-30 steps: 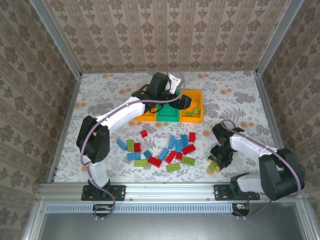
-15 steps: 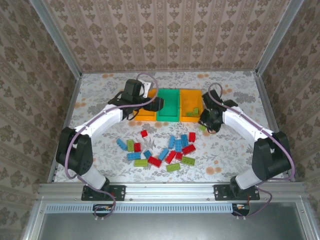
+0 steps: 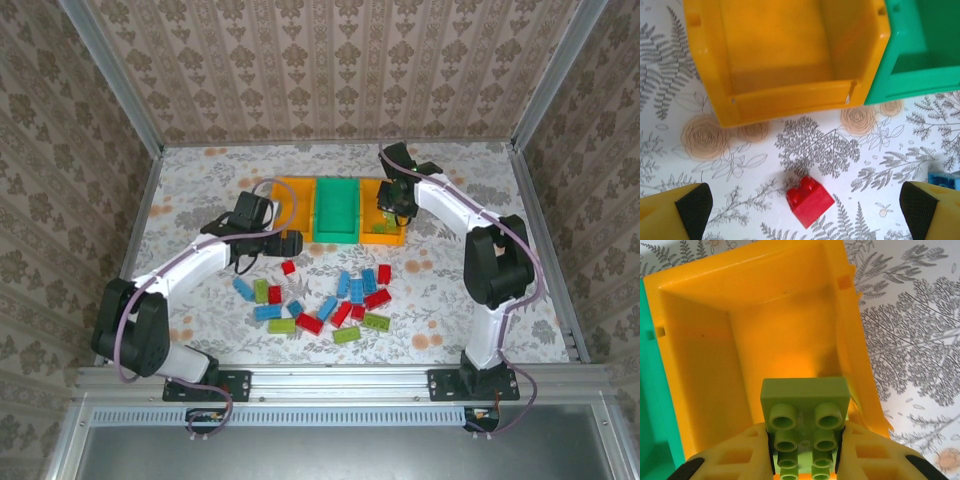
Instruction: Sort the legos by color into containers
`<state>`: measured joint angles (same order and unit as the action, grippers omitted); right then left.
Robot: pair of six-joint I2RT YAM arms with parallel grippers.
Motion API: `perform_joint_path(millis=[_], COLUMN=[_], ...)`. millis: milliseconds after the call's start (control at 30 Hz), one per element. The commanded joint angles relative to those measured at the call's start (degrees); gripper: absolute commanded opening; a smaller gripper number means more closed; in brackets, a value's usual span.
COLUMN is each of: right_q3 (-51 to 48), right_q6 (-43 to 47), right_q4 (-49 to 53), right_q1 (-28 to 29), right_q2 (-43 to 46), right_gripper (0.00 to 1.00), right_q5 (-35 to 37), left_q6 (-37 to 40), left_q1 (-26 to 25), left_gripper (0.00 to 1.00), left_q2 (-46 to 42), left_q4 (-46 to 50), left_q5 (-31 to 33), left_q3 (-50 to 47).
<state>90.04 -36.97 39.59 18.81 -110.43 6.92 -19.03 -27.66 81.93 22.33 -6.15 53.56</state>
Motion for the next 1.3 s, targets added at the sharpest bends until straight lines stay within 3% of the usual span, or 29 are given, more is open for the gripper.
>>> perform_joint_path(millis=[0,200,367,633,900,1267], right_q3=[4.41,6.42,6.3,4.91,2.14,0.95], right_q6=[2.34,2.6,2.87,2.17,2.17,1.62], right_q4=[0.41,2.11,2.14,1.59,1.43,1.44], right_q1=[0.19,0.28,0.42,0.57,0.6,0.57], right_q2=[-2.6,-5.47,-5.43,-3.89,-1.19,0.0], right_gripper=[0.32,0.47,0.51,0.61,0.7,0.74], right_q5=[0.2,-0.89,-0.78,-1.16,-0.59,-0.21], left_q6=[-1.7,3.84,7.04,4.34,2.94,2.87], left_q1=[0.2,-0.34,-0.38,-1.85,-2.49,-2.84], left_gripper=[1.0,1.0,0.98,0.86,0.82,0.58], left_q2=[-1.97,1.04,2.97,8.51,11.83,14.74], left_q4=[1.91,2.07,2.6,4.23,4.04,3.86], left_q5=[-0.59,-5.14,-5.75,-9.06,-8.84,-9.05], left_q3=[-1.32,-2.93,-2.97,1.1,1.62,3.35])
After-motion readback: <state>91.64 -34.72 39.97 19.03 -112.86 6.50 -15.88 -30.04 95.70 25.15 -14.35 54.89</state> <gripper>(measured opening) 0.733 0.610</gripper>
